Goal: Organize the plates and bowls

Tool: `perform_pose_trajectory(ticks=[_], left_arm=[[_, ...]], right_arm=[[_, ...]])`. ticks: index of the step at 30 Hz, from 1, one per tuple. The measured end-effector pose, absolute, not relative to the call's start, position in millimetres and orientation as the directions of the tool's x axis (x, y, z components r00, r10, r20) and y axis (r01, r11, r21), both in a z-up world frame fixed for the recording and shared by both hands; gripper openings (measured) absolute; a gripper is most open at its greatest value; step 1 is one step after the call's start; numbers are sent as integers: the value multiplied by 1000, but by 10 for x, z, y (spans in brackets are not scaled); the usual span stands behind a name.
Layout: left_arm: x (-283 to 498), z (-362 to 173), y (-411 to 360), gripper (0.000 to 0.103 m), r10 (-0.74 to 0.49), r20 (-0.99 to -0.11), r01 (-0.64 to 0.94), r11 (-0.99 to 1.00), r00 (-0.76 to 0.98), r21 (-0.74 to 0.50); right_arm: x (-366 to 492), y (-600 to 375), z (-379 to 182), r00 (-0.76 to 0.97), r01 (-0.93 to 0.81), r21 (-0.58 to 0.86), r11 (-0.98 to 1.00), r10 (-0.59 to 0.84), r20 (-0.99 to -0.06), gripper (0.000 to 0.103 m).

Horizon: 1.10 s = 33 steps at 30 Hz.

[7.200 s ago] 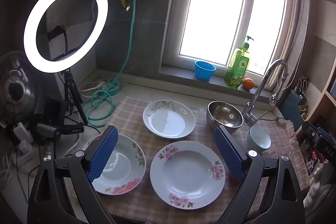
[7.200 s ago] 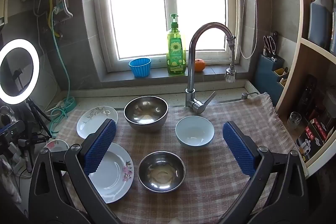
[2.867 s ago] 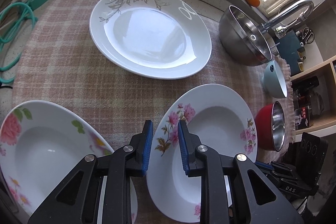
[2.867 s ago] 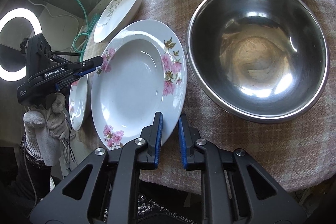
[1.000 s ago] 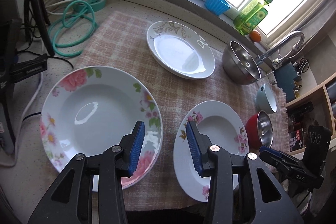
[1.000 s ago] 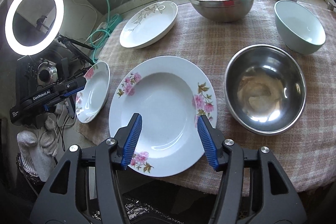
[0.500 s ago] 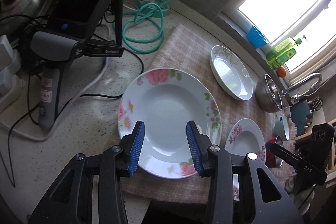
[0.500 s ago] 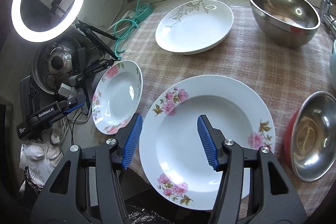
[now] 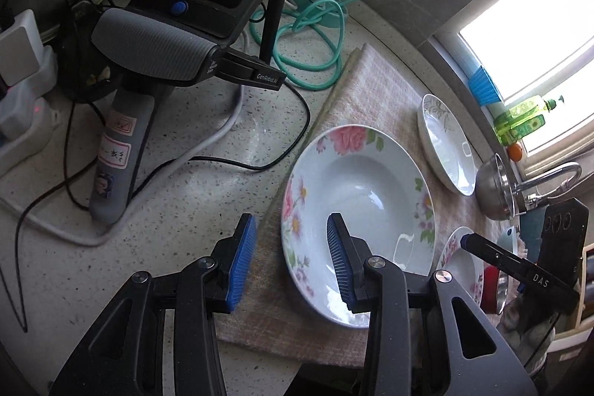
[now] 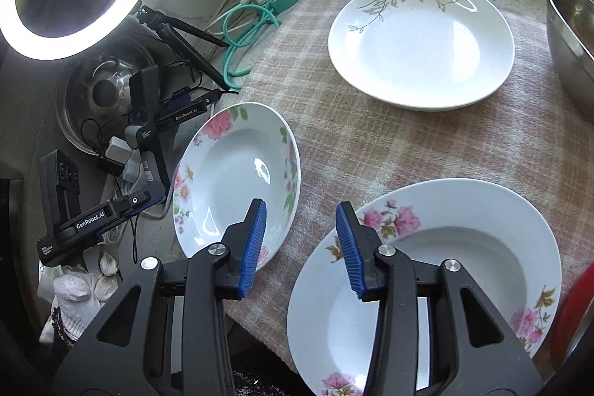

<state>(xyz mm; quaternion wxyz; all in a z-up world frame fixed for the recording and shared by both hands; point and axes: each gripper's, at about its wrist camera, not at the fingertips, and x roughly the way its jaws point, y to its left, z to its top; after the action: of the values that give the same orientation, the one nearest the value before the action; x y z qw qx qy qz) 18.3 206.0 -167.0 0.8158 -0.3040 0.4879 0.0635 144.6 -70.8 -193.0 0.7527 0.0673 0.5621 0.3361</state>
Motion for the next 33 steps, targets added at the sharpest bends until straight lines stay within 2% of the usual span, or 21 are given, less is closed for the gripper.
perform_pose_trajectory(ticks=[3,7,17,33], left_arm=[[213,-1726,2078,37,-213,-835,-397,803,507,-446],[258,-1777,2071,24,-242,-831,-390,794,502,-467],[326,-1828,2063,20,-261,-830,-385,791,493,-477],[360,-1797,2009,20,-253,-835,-371,806,489,-462]], right_arm=[[1506,-626,-2004,124,-424,484,765,579,-806,34],[1568,-518,-2090,104,-426,482,766,570,-815,28],[1653,-393,-2247,53,-416,500,759,569,-821,11],[1599,-352,-2243,74,-433,465,772,544,-836,9]])
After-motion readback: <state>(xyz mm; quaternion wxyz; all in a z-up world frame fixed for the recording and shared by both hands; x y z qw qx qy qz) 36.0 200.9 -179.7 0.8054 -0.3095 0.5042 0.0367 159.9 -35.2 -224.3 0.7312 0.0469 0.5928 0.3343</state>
